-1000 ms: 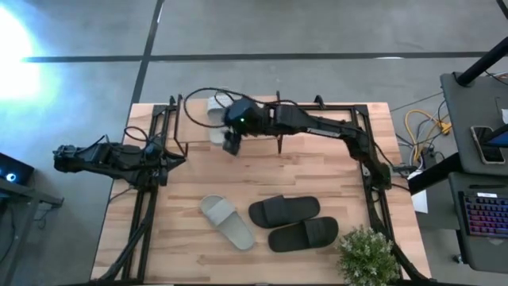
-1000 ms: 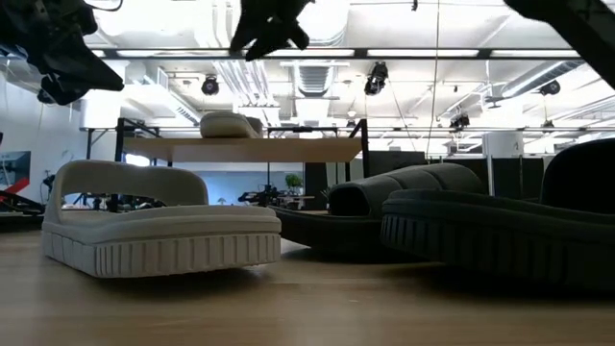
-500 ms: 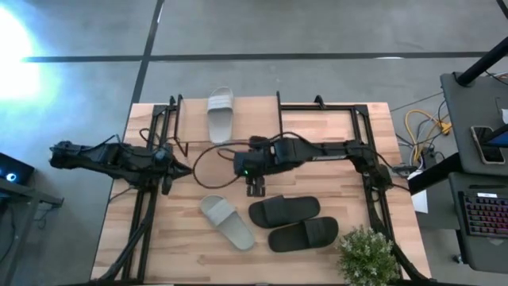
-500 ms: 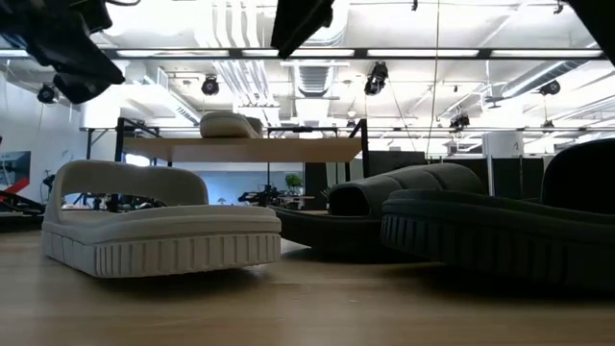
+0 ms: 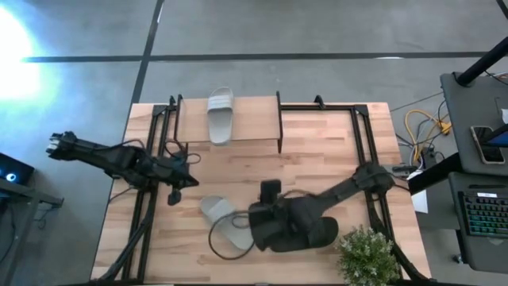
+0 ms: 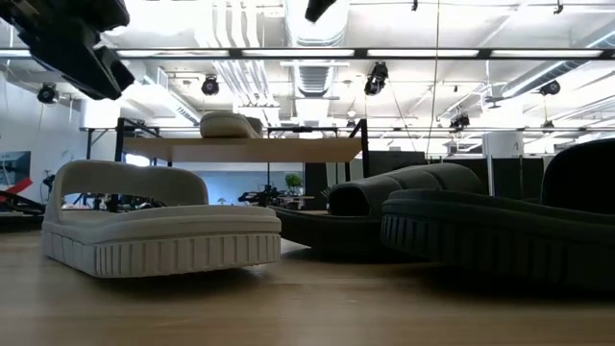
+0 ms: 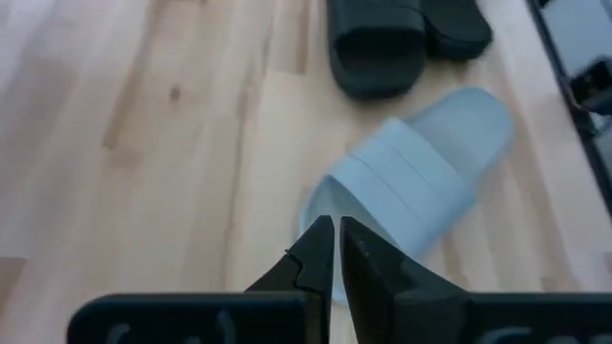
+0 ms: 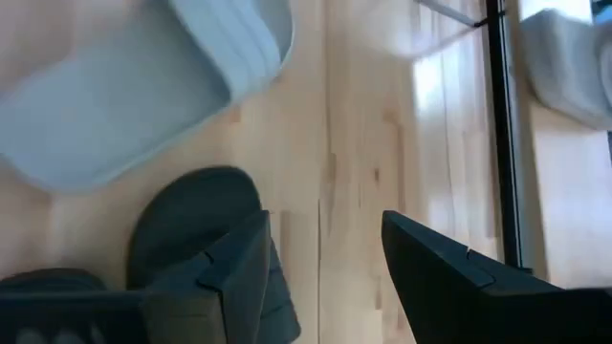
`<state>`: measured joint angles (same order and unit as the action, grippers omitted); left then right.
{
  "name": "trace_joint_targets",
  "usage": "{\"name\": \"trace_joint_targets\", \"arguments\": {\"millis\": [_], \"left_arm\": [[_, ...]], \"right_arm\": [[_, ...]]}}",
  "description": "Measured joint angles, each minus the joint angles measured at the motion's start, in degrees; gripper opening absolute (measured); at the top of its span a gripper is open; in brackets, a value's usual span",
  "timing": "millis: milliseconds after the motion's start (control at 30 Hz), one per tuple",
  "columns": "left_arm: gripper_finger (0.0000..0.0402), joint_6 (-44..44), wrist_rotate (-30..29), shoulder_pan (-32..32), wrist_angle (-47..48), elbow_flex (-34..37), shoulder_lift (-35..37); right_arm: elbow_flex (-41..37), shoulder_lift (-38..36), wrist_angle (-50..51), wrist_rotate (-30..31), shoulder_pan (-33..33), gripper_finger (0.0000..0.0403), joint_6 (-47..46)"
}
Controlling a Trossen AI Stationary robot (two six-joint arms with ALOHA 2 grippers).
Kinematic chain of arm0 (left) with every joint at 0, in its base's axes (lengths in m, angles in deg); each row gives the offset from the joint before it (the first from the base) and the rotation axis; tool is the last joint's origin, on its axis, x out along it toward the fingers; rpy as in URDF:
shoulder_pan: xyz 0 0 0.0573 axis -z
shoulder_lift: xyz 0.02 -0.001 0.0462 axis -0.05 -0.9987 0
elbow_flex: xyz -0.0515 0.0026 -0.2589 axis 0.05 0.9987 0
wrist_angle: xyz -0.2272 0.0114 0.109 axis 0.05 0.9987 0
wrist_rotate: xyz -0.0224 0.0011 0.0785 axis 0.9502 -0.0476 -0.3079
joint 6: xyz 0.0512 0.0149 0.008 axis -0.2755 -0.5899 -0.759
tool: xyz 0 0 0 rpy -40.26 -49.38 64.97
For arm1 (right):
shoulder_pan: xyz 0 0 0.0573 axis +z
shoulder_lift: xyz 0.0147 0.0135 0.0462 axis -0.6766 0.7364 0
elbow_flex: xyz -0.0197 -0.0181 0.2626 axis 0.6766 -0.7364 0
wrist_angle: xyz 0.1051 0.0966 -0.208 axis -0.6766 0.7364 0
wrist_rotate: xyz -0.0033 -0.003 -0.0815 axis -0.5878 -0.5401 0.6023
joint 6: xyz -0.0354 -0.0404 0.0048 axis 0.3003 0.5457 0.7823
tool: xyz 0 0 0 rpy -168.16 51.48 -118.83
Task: Pick and place slides into the shelf
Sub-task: Put the gray slides on the shelf
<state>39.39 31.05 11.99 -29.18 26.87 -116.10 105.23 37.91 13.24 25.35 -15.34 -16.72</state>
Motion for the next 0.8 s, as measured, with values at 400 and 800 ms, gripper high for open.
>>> {"name": "trace_joint_targets", "arguments": {"millis": [400,800], "left_arm": [[0.0002,16.6,-3.7,16.0,0.6,0.0,2.8],[0.0,23.8,-11.6,27.3,0.6,-4.4,-1.2]], "right_arm": [[-18.1,0.0,-41.6,-4.9,-1.4,0.0194,15.6],[-28.1,1.9,-62.7,-10.4,-4.2,0.0194,27.0]]}}
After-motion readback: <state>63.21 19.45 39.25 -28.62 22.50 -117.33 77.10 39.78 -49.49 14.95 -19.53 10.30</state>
